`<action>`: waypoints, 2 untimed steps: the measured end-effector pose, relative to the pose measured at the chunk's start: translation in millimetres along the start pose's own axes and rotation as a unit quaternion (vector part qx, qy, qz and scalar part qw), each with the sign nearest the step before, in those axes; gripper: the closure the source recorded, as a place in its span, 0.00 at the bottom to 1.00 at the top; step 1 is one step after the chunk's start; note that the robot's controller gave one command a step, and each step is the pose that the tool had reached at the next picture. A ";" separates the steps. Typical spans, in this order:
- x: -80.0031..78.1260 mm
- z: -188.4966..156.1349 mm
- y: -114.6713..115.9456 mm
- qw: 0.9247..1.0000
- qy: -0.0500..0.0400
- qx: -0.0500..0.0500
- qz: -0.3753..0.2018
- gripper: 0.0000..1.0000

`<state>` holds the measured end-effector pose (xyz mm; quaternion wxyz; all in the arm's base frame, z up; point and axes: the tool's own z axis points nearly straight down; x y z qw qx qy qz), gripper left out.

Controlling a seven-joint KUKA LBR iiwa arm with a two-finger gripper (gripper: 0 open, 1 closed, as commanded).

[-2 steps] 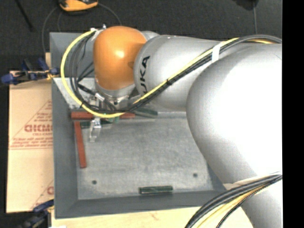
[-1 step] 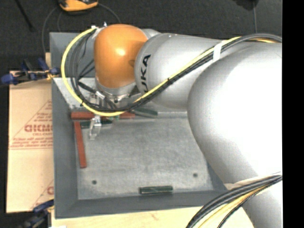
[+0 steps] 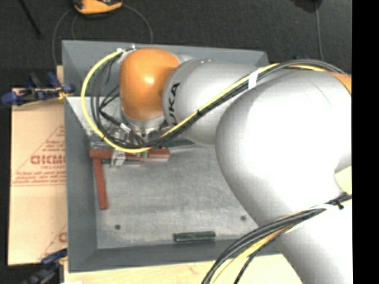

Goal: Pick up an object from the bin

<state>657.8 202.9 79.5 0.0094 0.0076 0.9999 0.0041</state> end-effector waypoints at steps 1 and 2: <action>0.0 0.0 0.0 1.000 0.000 0.000 0.000 1.00; -0.3 -137.2 3.3 1.000 0.008 0.003 -0.002 1.00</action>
Offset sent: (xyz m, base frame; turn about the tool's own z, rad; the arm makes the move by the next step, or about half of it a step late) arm -0.0034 0.0026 0.1359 -0.0066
